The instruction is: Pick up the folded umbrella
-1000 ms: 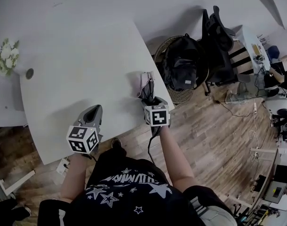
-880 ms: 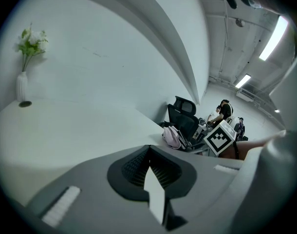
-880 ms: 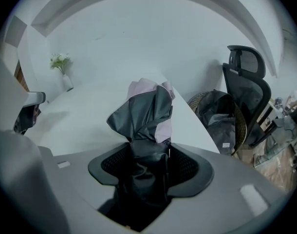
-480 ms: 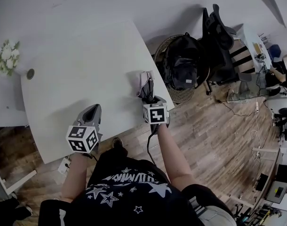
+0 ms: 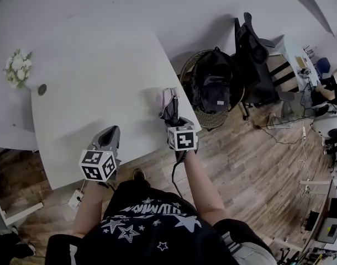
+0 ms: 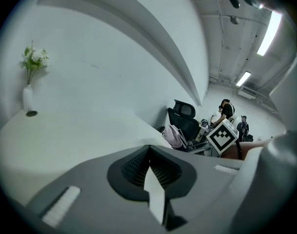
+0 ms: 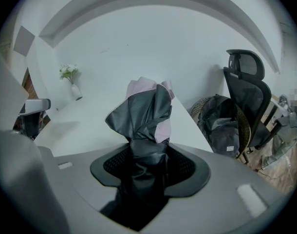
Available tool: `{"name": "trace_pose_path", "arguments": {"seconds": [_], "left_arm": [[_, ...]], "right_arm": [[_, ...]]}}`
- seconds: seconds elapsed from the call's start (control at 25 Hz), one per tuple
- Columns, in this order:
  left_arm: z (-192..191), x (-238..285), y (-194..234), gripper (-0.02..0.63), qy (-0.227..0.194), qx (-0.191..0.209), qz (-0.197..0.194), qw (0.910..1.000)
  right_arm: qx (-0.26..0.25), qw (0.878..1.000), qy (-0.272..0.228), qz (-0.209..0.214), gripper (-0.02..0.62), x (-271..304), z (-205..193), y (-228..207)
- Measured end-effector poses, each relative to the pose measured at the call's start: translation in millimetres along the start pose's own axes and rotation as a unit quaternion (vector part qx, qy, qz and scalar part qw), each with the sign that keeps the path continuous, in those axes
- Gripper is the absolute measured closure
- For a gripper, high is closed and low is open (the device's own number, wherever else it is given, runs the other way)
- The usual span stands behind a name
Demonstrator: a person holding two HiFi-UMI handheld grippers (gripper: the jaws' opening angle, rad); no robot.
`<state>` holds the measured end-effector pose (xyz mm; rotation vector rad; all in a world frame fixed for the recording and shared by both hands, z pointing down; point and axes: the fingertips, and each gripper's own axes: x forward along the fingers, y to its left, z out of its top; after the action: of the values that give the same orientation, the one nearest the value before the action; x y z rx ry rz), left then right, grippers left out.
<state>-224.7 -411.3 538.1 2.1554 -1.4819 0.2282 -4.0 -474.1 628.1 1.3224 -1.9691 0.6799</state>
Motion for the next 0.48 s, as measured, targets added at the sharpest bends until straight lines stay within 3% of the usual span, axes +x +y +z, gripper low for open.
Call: {"name": "trace_pose_path", "arguments": {"seconds": [0.48], "left_arm": [[0.9, -41.3, -57.4, 0.603, -0.026, 0.021, 0.013, 0.9994]], "right_arm": [[0.009, 0.997, -0.071, 0.028, 0.357, -73.5, 7.8, -2.5]]}}
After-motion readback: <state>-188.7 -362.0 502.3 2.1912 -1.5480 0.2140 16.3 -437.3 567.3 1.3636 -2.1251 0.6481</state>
